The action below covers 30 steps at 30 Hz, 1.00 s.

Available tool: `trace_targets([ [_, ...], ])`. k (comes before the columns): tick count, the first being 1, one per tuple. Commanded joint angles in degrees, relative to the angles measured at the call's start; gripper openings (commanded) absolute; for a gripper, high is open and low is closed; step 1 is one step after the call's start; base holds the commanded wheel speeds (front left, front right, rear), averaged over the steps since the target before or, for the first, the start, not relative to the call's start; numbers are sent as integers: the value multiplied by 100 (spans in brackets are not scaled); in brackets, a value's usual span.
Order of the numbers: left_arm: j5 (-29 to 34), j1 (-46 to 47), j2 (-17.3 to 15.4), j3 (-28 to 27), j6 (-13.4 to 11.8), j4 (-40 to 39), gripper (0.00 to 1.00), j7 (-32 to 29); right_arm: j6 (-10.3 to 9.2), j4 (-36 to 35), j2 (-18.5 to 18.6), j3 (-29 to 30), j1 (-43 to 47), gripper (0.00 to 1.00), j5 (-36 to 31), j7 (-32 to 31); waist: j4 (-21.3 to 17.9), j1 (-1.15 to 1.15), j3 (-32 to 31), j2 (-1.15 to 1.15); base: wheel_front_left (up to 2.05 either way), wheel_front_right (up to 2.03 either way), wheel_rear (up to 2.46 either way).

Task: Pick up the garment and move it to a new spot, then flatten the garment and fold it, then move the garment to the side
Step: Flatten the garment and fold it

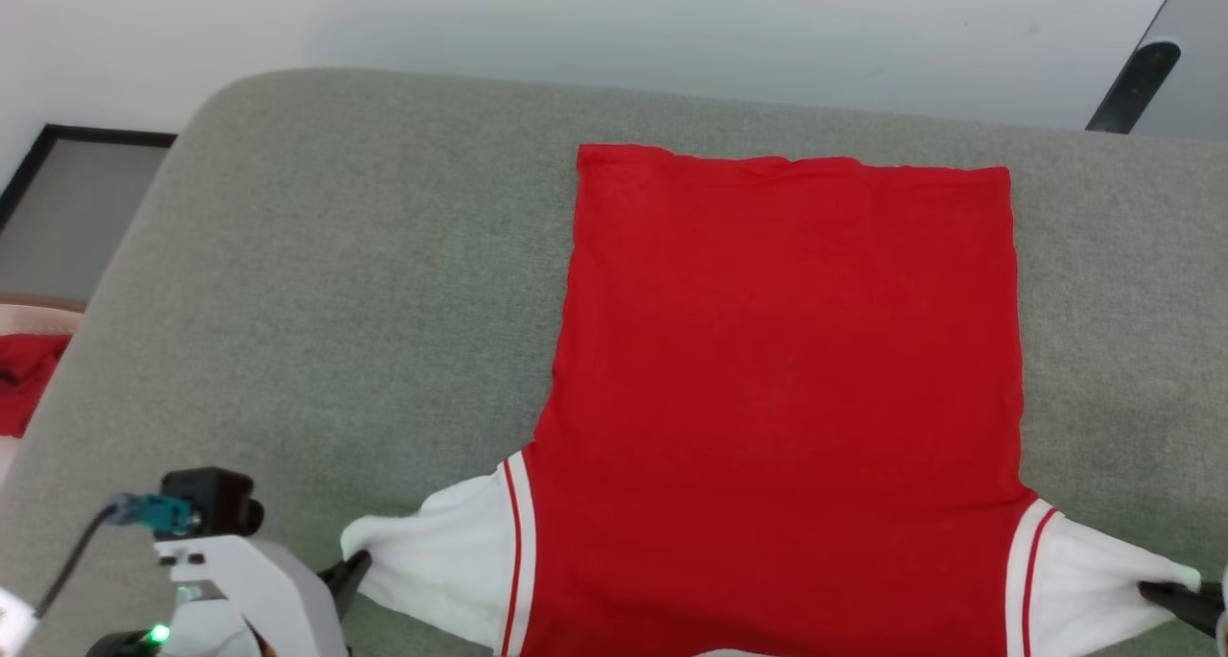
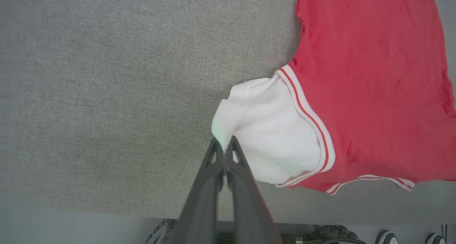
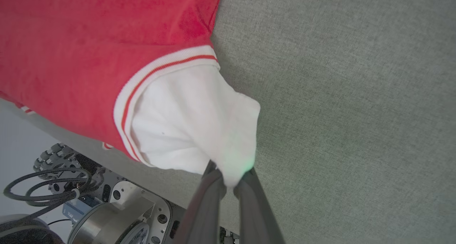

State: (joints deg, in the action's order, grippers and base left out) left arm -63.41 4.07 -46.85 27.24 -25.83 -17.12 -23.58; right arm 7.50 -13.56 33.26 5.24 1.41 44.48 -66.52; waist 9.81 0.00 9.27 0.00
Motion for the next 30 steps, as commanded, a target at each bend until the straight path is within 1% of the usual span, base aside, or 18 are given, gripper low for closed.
trace_targets([
  [1,82,109,87,77,90,149,0,27,-2,64,-69,-70,-125,0,-107,44,-36,0,49,0,0,0,0],
  [4,79,229,252,199,219,388,0,17,-2,136,-69,-205,-230,0,-226,49,-68,0,79,0,0,0,0],
  [5,92,262,288,220,250,455,0,35,-2,119,-52,-247,-260,36,-266,79,-80,0,83,0,0,0,0],
  [6,82,278,330,247,285,509,0,41,-2,122,-38,-271,-265,49,-276,68,-95,0,80,0,0,0,0],
  [7,63,273,362,280,322,552,0,30,-2,105,-18,-298,-262,91,-269,32,-111,0,75,0,0,0,0],
  [8,74,280,384,301,333,587,0,38,-2,76,-12,-298,-268,100,-250,2,-124,0,67,0,0,0,0],
  [11,68,266,459,330,387,653,0,87,-2,-93,26,-260,-269,100,-190,-129,-158,0,38,0,0,0,0],
  [16,85,197,562,356,494,701,0,243,-2,-521,28,29,-206,100,-203,-141,-157,0,-4,0,0,0,0],
  [19,131,180,623,392,577,686,0,343,-2,-954,-46,256,-357,100,-243,112,-107,0,16,0,0,0,0],
  [22,179,250,707,424,669,672,0,458,-2,-1214,-143,353,-691,100,-429,576,-15,0,86,0,0,0,0],
  [23,179,250,707,424,669,672,0,458,-2,-1214,-143,353,-691,100,-429,576,-15,0,86,0,0,0,0],
  [26,256,366,790,498,757,696,0,514,-2,-1113,-217,296,-1295,100,-760,1129,91,0,190,0,0,0,0],
  [28,303,475,866,556,827,721,0,527,-2,-864,-225,129,-1790,100,-1002,1509,194,0,281,0,0,0,0],
  [30,363,615,945,620,915,765,0,535,-2,-447,-276,-8,-2296,100,-1266,1824,314,0,374,0,0,0,0],
])
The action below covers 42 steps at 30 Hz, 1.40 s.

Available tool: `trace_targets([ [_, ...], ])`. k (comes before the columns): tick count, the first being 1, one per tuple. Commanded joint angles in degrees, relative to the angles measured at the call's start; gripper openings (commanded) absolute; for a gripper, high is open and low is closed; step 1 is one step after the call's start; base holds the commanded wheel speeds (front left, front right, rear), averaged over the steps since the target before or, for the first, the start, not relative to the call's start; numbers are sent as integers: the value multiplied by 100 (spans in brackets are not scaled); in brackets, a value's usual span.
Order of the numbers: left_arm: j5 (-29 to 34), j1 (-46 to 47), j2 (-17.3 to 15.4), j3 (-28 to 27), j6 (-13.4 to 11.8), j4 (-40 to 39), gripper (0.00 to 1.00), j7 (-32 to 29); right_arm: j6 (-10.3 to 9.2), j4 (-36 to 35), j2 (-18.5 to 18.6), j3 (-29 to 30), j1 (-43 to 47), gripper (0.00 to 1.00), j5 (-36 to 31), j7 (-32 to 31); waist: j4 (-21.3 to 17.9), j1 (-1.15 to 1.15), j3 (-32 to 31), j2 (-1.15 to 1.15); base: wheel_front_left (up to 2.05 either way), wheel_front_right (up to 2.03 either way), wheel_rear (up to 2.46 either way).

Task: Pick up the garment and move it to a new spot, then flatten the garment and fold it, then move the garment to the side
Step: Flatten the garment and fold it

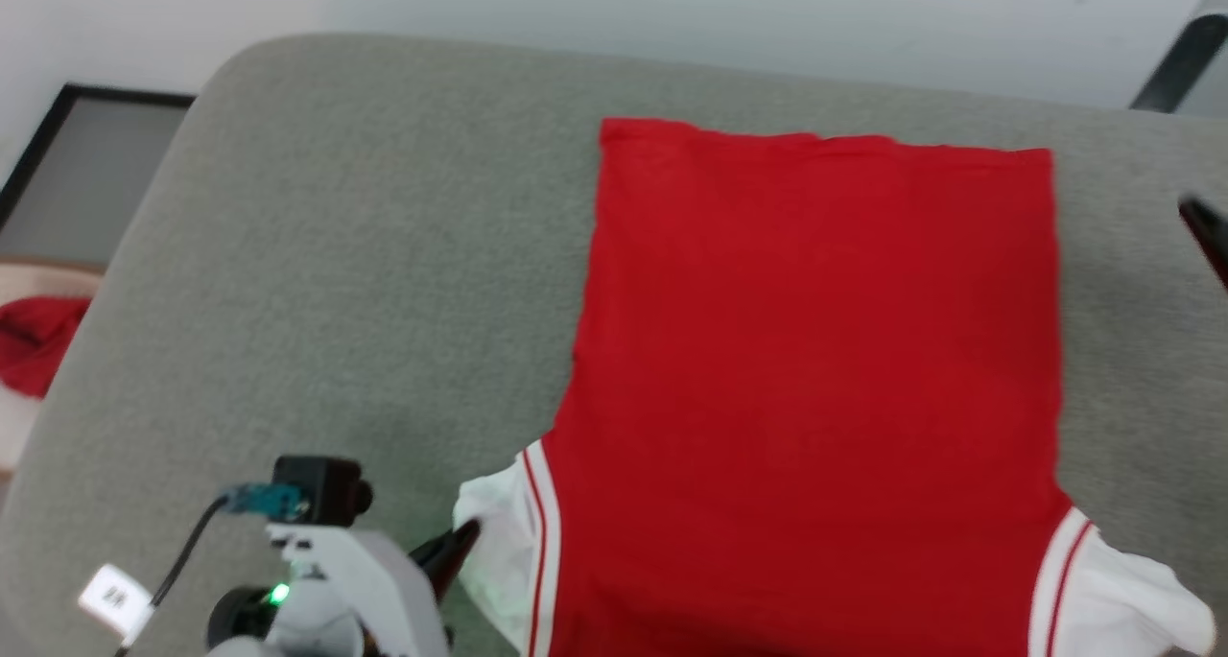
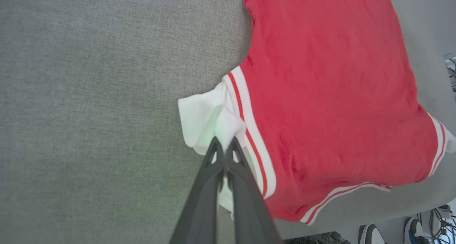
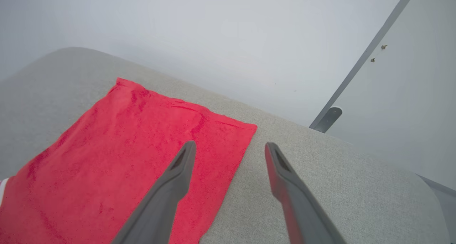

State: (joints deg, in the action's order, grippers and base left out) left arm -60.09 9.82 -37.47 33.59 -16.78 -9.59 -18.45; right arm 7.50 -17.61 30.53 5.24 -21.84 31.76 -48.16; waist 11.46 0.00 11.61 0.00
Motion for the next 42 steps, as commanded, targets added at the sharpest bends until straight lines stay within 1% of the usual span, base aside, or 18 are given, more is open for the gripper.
trace_targets([
  [1,52,123,60,22,57,32,0,18,-2,175,28,-131,-222,100,-90,99,219,0,190,0,0,0,0],
  [6,188,517,336,232,290,199,0,13,-2,1370,160,-625,-1371,100,-368,440,590,0,447,0,0,0,0],
  [13,277,914,703,439,600,484,0,79,-2,2873,386,-1259,-2597,100,-472,518,980,0,798,0,0,0,0],
  [17,301,1079,855,517,752,644,0,113,-2,3637,566,-1550,-3134,100,-491,339,1168,0,988,0,0,0,0],
  [22,268,1202,1023,601,910,820,0,131,-3,4569,676,-1702,-3611,100,-485,-273,1380,0,1216,0,0,0,0],
  [26,235,1278,1144,655,1035,954,0,166,-4,5312,622,-1526,-3935,100,-674,-905,1497,0,1417,0,0,0,0],
  [28,218,1332,1196,675,1089,1002,0,168,-4,5697,553,-1374,-4072,100,-874,-1334,1544,0,1512,0,0,0,0],
  [31,210,1404,1288,700,1169,1088,0,183,-3,6037,463,-1247,-4224,100,-1214,-1893,1614,0,1625,0,0,0,0],
  [37,151,1514,1448,728,1313,1263,0,241,-4,6428,294,-741,-4186,100,-1878,-2156,1730,0,1793,0,0,0,0],
  [42,111,1532,1487,720,1355,1370,0,269,-4,6621,54,-342,-4104,100,-2378,-2500,1743,0,1826,0,0,0,0],
])
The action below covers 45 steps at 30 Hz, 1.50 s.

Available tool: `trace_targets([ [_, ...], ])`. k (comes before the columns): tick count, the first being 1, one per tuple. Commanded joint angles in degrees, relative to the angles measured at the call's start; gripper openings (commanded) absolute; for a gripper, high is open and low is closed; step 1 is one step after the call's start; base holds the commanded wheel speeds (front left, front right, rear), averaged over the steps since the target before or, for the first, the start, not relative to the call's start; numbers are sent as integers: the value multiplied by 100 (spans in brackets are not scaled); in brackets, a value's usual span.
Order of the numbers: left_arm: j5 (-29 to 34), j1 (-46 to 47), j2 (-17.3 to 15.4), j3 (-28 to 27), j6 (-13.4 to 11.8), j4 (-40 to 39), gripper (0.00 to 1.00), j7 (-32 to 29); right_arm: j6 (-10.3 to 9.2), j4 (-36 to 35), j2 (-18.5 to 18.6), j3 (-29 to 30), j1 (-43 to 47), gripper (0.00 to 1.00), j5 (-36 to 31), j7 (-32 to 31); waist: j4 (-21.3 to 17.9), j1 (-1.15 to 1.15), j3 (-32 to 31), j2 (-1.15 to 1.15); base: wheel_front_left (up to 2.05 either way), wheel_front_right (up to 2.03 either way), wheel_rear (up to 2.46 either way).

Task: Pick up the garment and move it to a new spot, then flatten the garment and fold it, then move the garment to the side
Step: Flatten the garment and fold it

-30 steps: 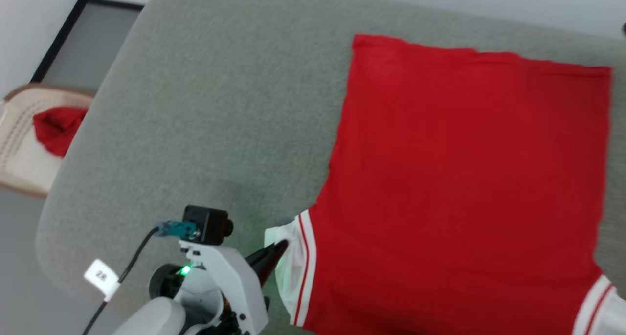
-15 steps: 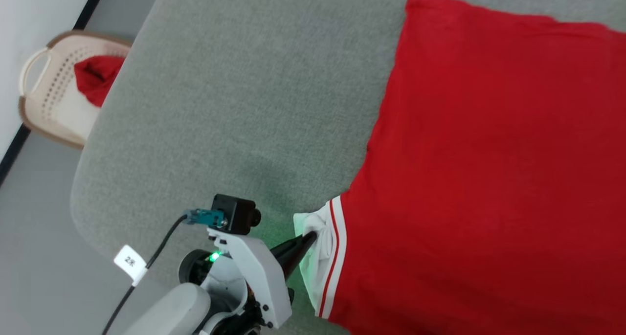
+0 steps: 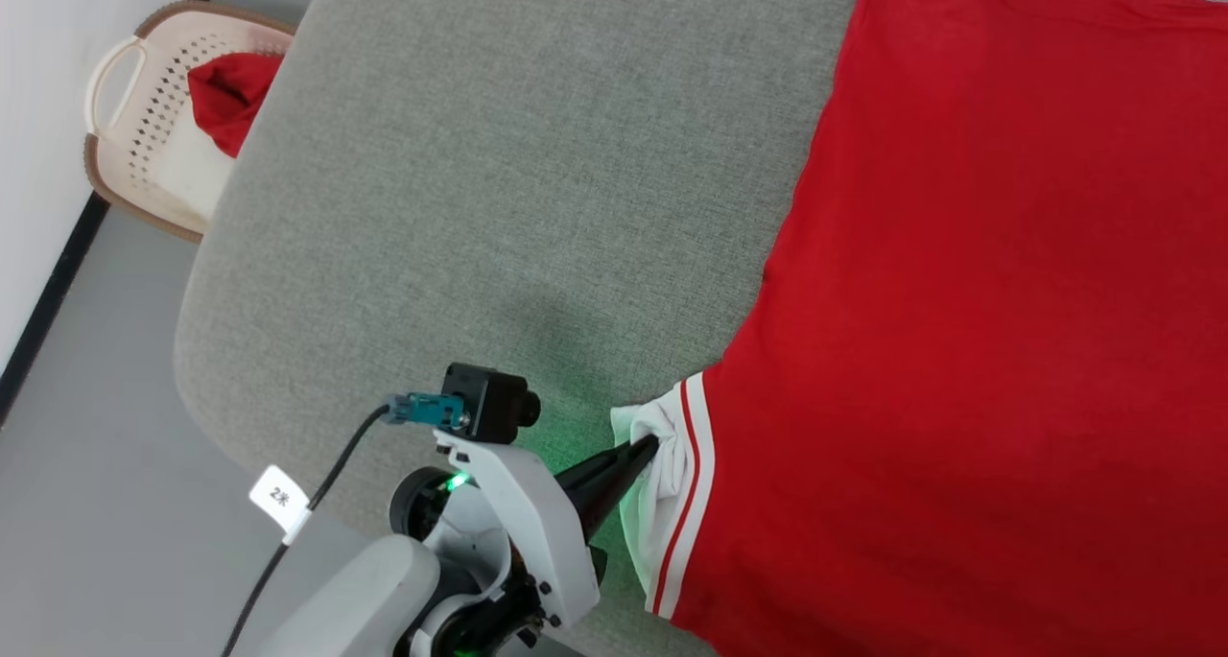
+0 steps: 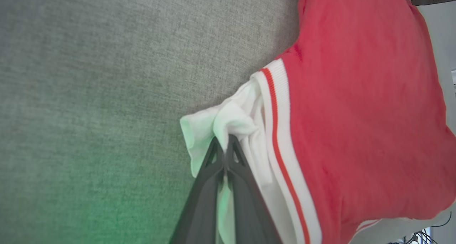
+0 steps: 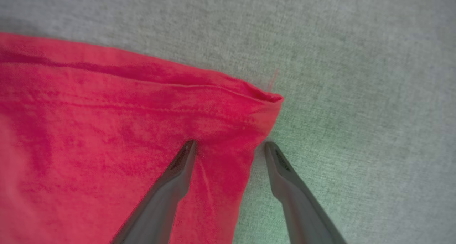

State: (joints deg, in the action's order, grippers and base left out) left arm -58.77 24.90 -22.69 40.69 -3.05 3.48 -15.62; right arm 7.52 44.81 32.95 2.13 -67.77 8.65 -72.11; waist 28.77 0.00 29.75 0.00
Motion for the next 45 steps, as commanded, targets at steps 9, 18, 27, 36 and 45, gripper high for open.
trace_targets([
  [9,-50,48,-28,-40,2,172,0,44,-6,29,-415,637,572,0,-657,-256,-91,0,-90,0,0,0,0],
  [18,-73,-71,-225,-169,-104,235,0,75,-6,-474,-735,512,810,0,-308,-169,-530,0,-581,0,0,0,0],
  [27,-157,-344,-582,-346,-358,52,0,4,-6,-1685,-479,-205,1715,0,1096,-382,-1186,0,-1181,0,0,0,0],
  [36,-222,-666,-956,-538,-693,-322,0,-71,-6,-3163,-168,-189,3243,0,2140,-478,-1714,0,-1567,0,0,0,0],
  [45,-281,-928,-1155,-596,-867,-620,0,-133,-6,-4370,-317,415,4820,0,2506,-559,-1996,0,-1781,0,0,0,0],
])
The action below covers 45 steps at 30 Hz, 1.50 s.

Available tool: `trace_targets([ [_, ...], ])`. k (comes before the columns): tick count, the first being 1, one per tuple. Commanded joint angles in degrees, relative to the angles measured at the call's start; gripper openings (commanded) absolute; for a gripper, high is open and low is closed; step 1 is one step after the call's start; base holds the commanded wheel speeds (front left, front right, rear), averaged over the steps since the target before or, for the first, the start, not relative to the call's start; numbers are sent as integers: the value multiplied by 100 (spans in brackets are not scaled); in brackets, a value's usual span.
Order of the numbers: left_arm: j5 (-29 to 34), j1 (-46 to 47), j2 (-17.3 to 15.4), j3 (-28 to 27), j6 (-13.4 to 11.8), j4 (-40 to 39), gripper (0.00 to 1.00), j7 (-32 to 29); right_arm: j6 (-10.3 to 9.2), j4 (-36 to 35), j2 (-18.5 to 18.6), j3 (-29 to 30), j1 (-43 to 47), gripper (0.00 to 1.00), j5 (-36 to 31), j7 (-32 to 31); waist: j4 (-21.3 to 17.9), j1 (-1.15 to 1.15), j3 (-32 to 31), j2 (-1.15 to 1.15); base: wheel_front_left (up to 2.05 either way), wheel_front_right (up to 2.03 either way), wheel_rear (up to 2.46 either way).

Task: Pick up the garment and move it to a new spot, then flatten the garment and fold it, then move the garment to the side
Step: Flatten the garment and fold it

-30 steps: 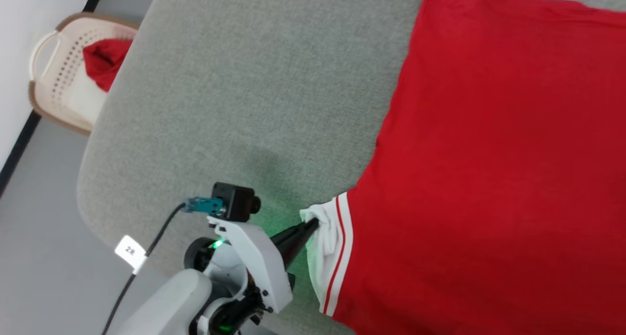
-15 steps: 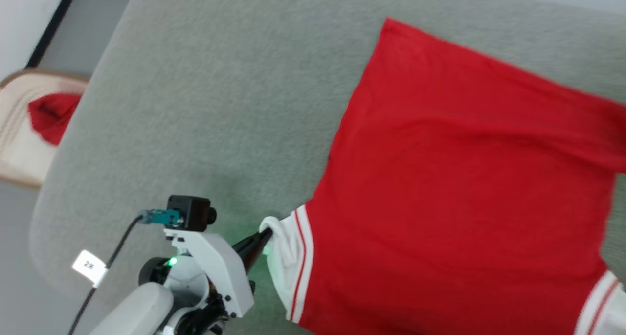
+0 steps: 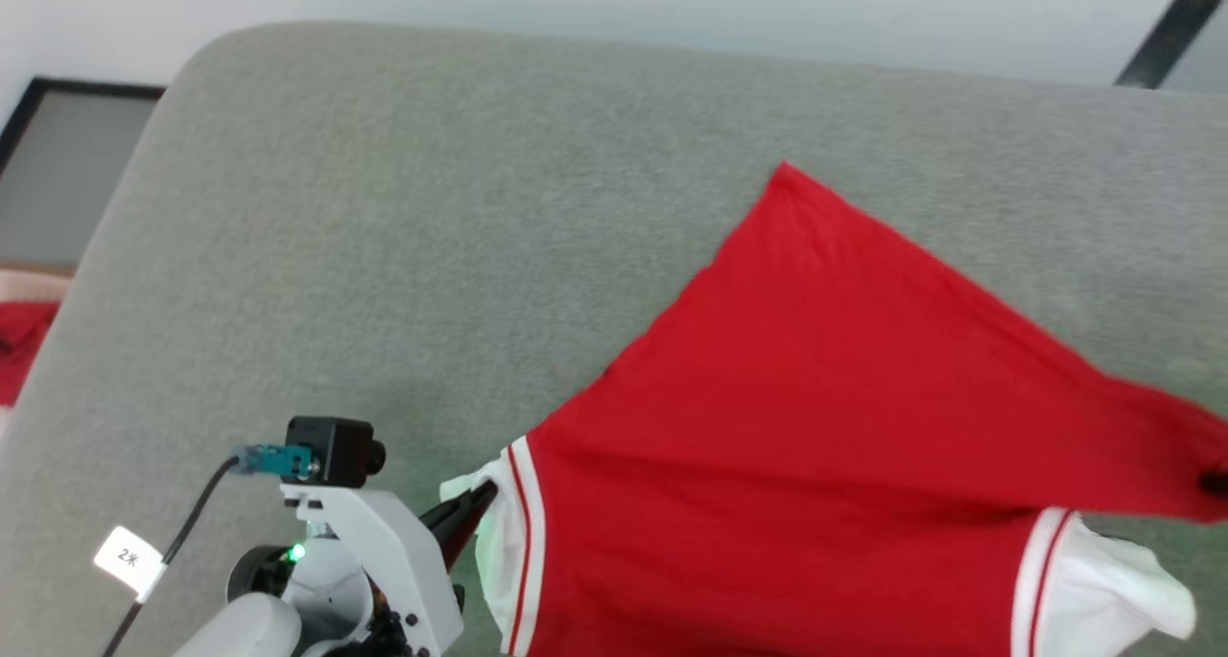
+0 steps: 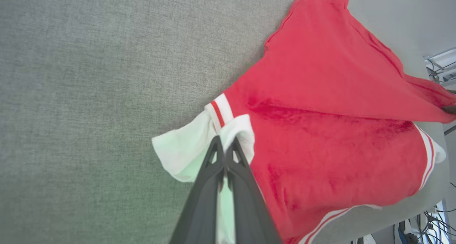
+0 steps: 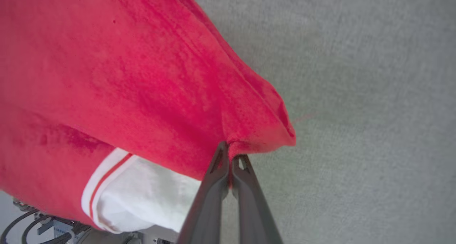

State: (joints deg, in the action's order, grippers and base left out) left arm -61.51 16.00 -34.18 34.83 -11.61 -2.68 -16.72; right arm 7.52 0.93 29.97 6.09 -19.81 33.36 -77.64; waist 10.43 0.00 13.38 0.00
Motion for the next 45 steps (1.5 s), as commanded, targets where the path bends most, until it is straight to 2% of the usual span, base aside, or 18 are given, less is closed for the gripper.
trace_targets([
  [1,-15,-64,-27,-14,-35,-43,0,-23,-6,-111,-81,138,189,0,49,0,-190,0,-147,0,0,0,0],
  [8,-46,-134,-87,-31,-107,-211,0,-61,-6,-753,-532,647,1191,0,-74,109,-338,0,-151,0,0,0,0],
  [11,-57,-142,-99,-41,-131,-241,0,-73,-6,-783,-753,732,1461,0,-104,252,-384,0,-155,0,0,0,0],
  [17,-62,-149,-129,-47,-148,-284,0,-89,-6,-681,-882,693,1591,0,-224,509,-447,0,-162,0,0,0,0],
  [18,-60,-150,-134,-47,-153,-288,0,-95,-6,-704,-859,665,1578,42,-230,565,-453,0,-163,0,0,0,0],
  [19,-56,-150,-139,-42,-157,-290,0,-99,-6,-730,-835,633,1563,100,-233,613,-459,0,-164,0,0,0,0],
  [31,-82,-183,-139,-36,-176,-316,0,-88,-6,-1115,-719,510,1680,100,-103,1043,-490,0,-201,0,0,0,0],
  [36,-64,-190,-117,-6,-176,-320,0,-88,-6,-1642,-745,377,1320,100,-33,1728,-439,0,-253,0,0,0,0],
  [39,-49,-165,-83,33,-154,-307,0,-107,-6,-1799,-603,74,984,100,-94,2159,-369,0,-296,0,0,0,0],
  [45,-13,-53,18,141,-87,-241,0,-159,-6,-1522,-361,-654,-33,100,-223,2956,-118,0,-385,0,0,0,0],
])
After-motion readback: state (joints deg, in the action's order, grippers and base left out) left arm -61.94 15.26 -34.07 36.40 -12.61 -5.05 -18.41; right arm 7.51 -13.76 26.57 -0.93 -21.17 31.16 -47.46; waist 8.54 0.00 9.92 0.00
